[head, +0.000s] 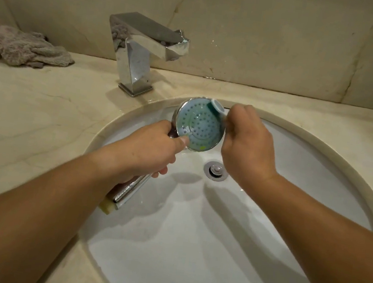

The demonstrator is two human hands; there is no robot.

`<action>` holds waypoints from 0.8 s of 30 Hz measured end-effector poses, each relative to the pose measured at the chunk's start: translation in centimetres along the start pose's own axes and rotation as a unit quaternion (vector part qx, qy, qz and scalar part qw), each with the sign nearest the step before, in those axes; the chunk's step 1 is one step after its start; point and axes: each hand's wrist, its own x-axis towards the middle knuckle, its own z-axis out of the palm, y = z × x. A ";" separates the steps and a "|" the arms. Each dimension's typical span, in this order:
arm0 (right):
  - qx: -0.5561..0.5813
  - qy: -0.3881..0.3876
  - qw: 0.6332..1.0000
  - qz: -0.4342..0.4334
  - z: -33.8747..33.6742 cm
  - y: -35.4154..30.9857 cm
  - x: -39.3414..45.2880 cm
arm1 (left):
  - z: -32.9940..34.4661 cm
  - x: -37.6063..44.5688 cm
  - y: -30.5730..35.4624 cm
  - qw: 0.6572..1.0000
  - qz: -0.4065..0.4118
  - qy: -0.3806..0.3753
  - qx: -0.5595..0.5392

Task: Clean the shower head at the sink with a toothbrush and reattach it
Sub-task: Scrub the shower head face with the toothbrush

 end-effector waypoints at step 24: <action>0.039 0.004 0.998 0.051 -0.1 -0.3 -0.5 | -0.1 0.1 -0.1 1.000 0.002 0.010 -0.004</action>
